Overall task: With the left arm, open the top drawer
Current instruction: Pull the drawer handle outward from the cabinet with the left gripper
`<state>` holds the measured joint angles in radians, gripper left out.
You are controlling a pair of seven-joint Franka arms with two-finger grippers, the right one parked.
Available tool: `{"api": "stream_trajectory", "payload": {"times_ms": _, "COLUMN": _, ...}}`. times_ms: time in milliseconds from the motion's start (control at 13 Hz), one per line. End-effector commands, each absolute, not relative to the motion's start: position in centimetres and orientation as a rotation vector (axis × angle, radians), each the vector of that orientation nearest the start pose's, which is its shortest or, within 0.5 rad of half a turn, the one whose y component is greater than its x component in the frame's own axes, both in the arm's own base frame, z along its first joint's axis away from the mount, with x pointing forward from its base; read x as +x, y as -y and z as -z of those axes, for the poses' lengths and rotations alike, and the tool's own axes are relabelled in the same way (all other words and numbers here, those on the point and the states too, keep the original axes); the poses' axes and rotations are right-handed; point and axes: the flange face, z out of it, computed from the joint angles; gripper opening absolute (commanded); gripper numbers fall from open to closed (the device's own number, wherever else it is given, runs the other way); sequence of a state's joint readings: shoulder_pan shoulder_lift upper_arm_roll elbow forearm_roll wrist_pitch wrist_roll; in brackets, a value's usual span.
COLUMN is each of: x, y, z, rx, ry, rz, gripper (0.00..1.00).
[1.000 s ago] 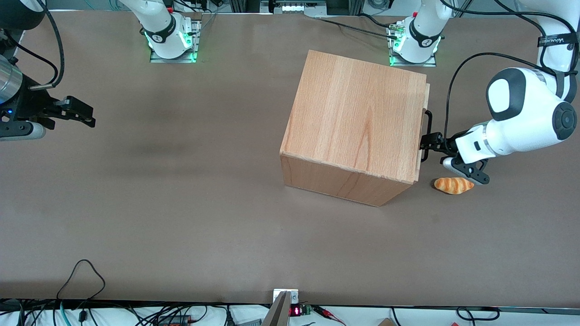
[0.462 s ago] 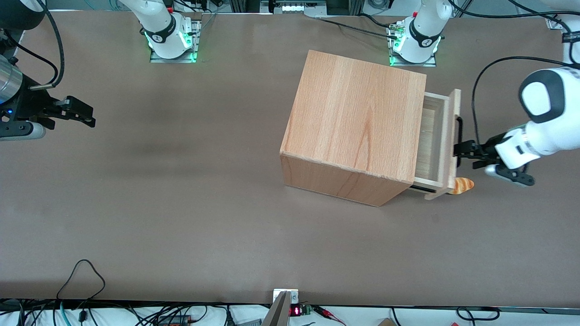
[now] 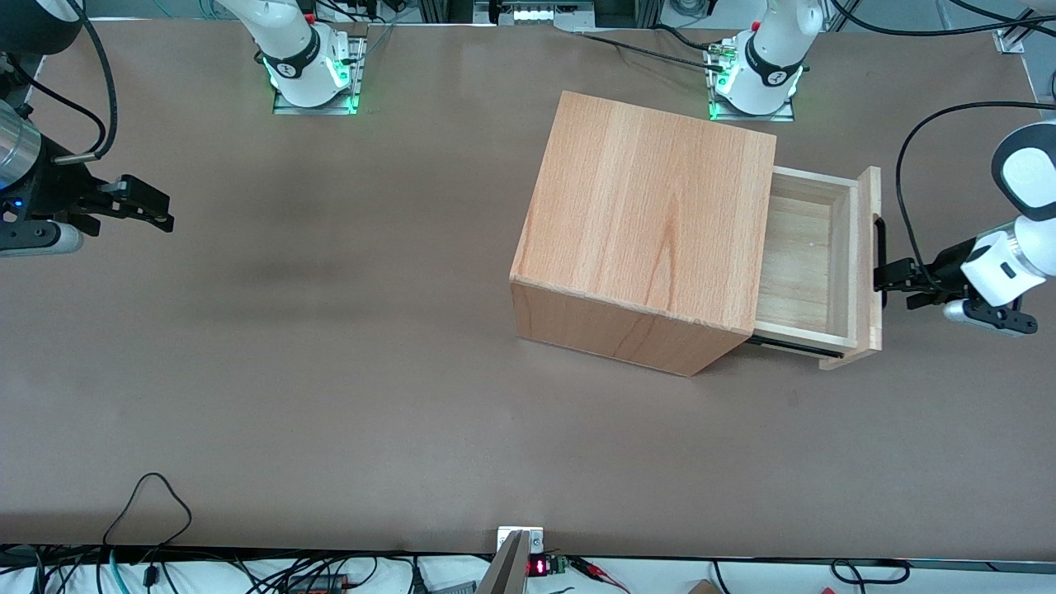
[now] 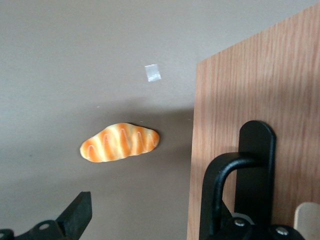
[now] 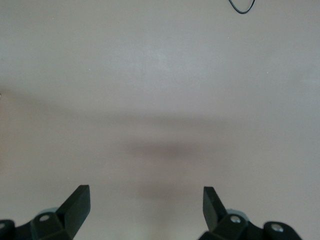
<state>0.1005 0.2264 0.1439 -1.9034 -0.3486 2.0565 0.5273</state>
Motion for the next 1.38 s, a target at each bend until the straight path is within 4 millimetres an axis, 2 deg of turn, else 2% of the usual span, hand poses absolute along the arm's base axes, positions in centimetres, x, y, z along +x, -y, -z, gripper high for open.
{"api": "stream_trajectory", "payload": {"times_ms": 0, "x": 58.6, "y": -16.1, "z": -37.7, "rx": -3.315, "ry": -0.167, "rz": 0.075, "gripper": 1.0}}
{"api": "stream_trajectory", "payload": {"times_ms": 231, "x": 58.4, "y": -17.6, "z": -36.9, "rx": -3.304, "ry": -0.208, "rz": 0.082, "gripper": 1.0}}
{"api": "stream_trajectory", "payload": {"times_ms": 615, "x": 58.5, "y": -17.5, "z": -37.7, "rx": -3.32, "ry": -0.16, "rz": 0.104, "gripper": 1.0}}
{"api": "stream_trajectory", "payload": {"times_ms": 1154, "x": 59.4, "y": -16.4, "z": -40.1, "rx": -3.317, "ry": 0.461, "rz": 0.047, "gripper": 1.0}}
{"api": "stream_trajectory", "payload": {"times_ms": 1308, "x": 59.2, "y": -16.3, "z": -40.5, "rx": -3.309, "ry": 0.478, "rz": 0.013, "gripper": 1.0}}
